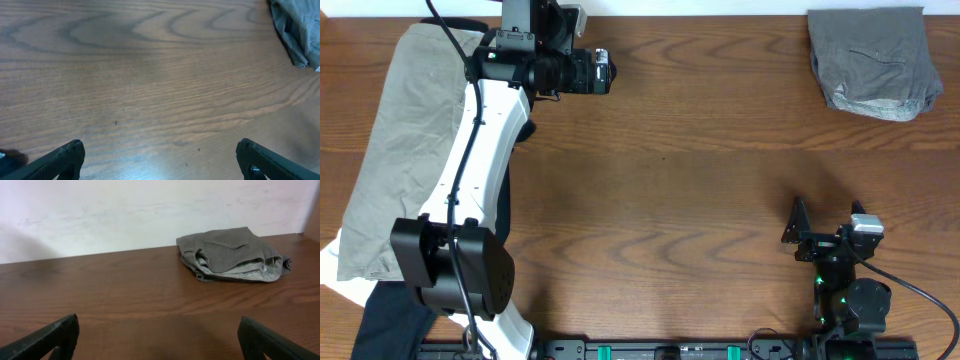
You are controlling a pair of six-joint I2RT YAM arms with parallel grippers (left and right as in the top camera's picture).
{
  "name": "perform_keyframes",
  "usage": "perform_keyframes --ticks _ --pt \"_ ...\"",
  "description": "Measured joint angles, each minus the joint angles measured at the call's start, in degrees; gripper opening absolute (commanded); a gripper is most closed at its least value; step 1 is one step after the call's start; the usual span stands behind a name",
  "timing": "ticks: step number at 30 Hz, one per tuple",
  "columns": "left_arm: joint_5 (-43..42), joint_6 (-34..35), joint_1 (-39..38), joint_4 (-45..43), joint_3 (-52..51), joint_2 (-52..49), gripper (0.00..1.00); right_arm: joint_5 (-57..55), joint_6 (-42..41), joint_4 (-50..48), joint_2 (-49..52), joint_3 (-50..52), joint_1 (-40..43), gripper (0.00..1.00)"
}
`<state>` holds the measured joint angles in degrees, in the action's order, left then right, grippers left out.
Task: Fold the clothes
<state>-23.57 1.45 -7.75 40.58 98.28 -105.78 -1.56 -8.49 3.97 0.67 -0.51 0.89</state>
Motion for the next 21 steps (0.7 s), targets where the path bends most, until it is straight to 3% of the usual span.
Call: perform_keyframes --ticks 12,21 --pt "0.1 -3.0 -0.1 1.7 0.0 1.6 0.98 0.0 0.0 0.0 0.0 0.0 0.0 0.99" --pt "7.0 -8.7 -0.3 -1.7 -6.4 18.7 0.98 0.0 0.0 0.0 0.0 0.0 0.0 0.99"
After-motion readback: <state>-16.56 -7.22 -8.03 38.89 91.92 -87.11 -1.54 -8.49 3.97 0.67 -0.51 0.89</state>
